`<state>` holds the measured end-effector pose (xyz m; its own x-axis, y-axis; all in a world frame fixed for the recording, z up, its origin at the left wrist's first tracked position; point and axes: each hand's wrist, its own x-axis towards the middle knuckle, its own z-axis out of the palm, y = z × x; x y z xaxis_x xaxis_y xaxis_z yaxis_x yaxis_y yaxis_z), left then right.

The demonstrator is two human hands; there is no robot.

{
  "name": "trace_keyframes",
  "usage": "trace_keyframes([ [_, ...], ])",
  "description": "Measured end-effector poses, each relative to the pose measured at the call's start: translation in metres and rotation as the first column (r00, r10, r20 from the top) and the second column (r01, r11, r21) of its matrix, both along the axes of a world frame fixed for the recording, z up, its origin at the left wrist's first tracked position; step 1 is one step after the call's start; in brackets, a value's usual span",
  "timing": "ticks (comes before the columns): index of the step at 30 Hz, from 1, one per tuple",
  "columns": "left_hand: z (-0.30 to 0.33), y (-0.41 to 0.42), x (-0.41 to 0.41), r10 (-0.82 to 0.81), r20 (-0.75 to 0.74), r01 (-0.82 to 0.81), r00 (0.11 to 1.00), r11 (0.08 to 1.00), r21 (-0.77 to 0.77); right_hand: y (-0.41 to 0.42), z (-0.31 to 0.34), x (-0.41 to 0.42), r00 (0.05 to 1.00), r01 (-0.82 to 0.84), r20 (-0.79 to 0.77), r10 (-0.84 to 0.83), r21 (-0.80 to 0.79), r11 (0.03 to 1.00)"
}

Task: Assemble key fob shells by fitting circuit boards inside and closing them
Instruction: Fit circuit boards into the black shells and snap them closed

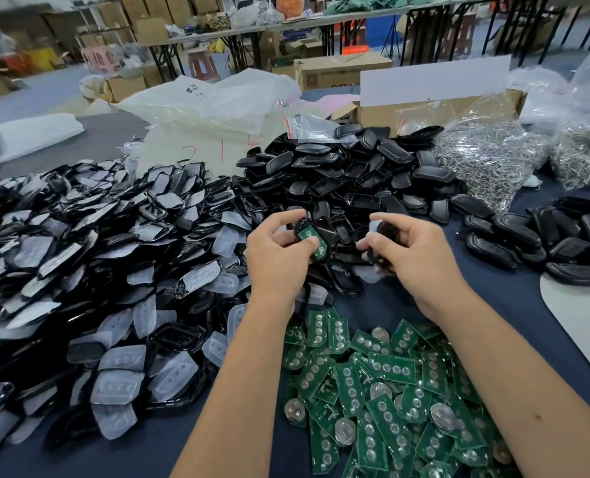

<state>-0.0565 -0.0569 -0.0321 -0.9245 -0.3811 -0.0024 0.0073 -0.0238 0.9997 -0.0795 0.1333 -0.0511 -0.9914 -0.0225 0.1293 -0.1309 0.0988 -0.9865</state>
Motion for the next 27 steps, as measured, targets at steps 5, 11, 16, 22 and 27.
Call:
trace_keyframes([
  [5,0.007,-0.018,-0.005,0.262,-0.027,-0.256,0.965,0.957,0.135,-0.027,0.026,-0.023,0.990,-0.124,0.078,0.118,0.066,0.990],
  [11,0.015,-0.040,-0.005,0.264,-0.022,-0.249,0.964,0.931,0.267,-0.090,0.065,-0.047,0.963,-0.221,-0.038,0.266,0.448,0.866],
  [16,0.016,-0.045,-0.003,0.236,-0.027,-0.220,0.971,0.935,0.279,-0.117,0.077,-0.056,0.947,0.021,-0.262,0.184,0.626,0.779],
  [22,0.014,-0.046,-0.003,0.216,-0.009,-0.203,0.976,0.930,0.308,-0.111,0.048,-0.032,0.978,-0.203,-0.006,0.210,0.238,0.950],
  [27,0.017,-0.045,-0.001,0.148,-0.012,-0.134,0.989,0.923,0.360,-0.100,0.039,-0.017,0.964,-0.267,0.040,0.264,0.091,0.959],
])
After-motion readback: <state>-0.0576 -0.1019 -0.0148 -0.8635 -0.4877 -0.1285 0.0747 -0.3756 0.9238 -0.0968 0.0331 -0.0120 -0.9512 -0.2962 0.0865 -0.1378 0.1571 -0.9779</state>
